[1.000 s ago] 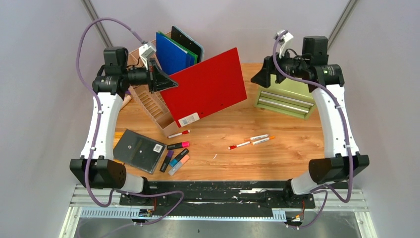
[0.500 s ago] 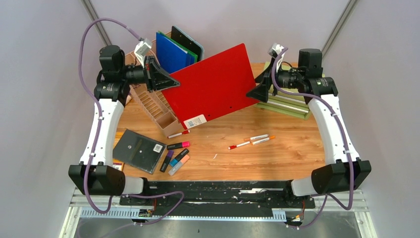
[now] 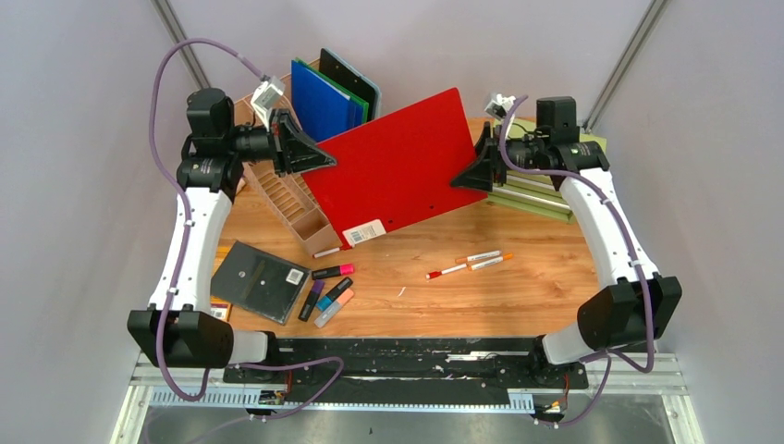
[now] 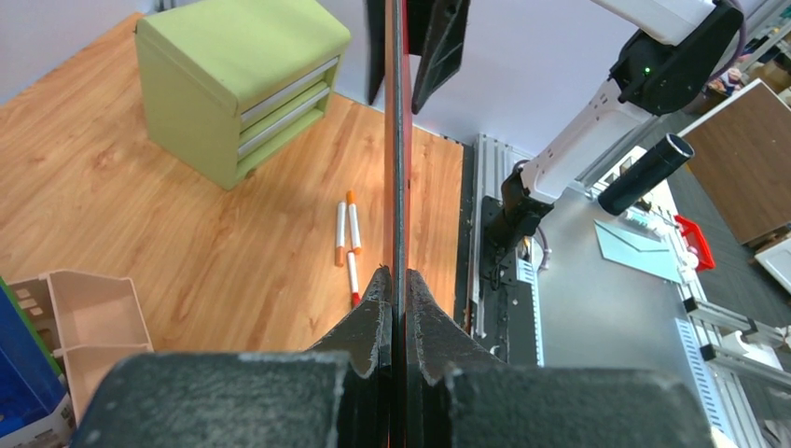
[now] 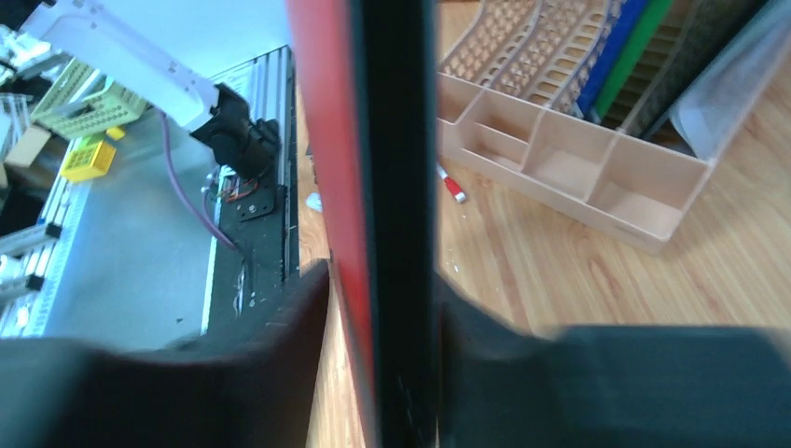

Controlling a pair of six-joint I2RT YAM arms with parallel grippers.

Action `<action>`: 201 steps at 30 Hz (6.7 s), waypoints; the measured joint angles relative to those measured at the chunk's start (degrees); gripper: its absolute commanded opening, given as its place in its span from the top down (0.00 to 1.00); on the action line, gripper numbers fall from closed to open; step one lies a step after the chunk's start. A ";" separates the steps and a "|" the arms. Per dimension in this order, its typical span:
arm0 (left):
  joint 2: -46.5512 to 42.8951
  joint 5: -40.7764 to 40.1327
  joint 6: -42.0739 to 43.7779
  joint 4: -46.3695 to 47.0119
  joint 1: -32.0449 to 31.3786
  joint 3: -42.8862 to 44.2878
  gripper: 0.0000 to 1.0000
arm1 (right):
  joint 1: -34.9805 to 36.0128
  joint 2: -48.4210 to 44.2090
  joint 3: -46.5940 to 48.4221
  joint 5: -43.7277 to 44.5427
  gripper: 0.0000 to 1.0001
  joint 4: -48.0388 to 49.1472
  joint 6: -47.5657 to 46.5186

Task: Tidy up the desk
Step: Place the folder in the storage box.

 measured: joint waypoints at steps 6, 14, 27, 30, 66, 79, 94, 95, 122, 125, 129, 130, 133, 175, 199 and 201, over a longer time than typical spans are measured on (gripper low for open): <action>0.57 -2.80 10.71 -8.87 0.44 1.38 0.80 | 2.19 -0.55 -0.94 -2.78 1.00 -1.64 -0.79; 7.15 -12.37 37.77 -36.65 -1.51 11.08 0.13 | 2.45 -3.32 -1.66 2.73 1.00 -6.32 -5.42; 8.66 -27.71 50.64 -46.80 -13.94 15.21 0.01 | 14.14 -1.20 -1.31 15.82 1.00 -15.74 -11.52; 9.75 -28.96 51.63 -47.80 -16.63 16.76 0.05 | 16.59 -0.74 -0.57 17.86 1.00 -17.22 -12.00; 6.56 -6.84 10.43 -5.73 -5.62 0.04 1.00 | 1.55 -9.97 -0.48 14.62 0.16 3.37 6.97; 2.01 -2.91 -14.14 22.67 -5.68 -6.38 1.00 | 1.99 -7.21 -5.95 6.56 0.14 21.00 21.14; 1.44 -3.15 -13.53 22.47 -7.26 -8.33 0.85 | 9.01 -1.14 -2.95 0.61 1.00 26.67 25.53; 1.51 -3.08 -13.22 21.75 -7.26 -8.22 0.71 | 9.01 -1.09 -2.82 -0.04 1.00 26.47 25.70; 4.46 -42.23 12.52 -17.77 13.35 10.95 0.00 | 25.62 23.28 34.34 41.22 1.00 16.11 16.68; 3.78 -46.64 13.14 -19.87 13.66 10.95 0.00 | 27.82 26.64 37.29 44.94 1.00 15.61 16.65; 2.29 -52.24 13.53 -21.66 14.56 11.04 0.00 | 30.18 29.97 40.87 49.40 1.00 15.34 16.59; 1.97 -53.05 13.53 -21.84 14.84 11.13 0.00 | 30.71 30.75 41.86 50.49 1.00 15.37 16.59; 0.98 -55.23 13.51 -22.14 16.26 11.67 0.00 | 31.93 32.50 44.00 53.46 1.00 15.47 16.61; -4.31 -54.23 15.02 -21.75 17.40 10.05 0.00 | 39.50 46.60 52.70 69.24 1.00 21.40 18.03; -5.84 -53.81 17.88 -22.40 17.40 7.67 0.00 | 39.50 49.66 49.86 67.23 0.26 24.48 20.63; -6.25 -53.81 18.64 -22.80 17.40 7.65 0.00 | 39.50 49.62 49.86 66.42 0.18 25.11 20.65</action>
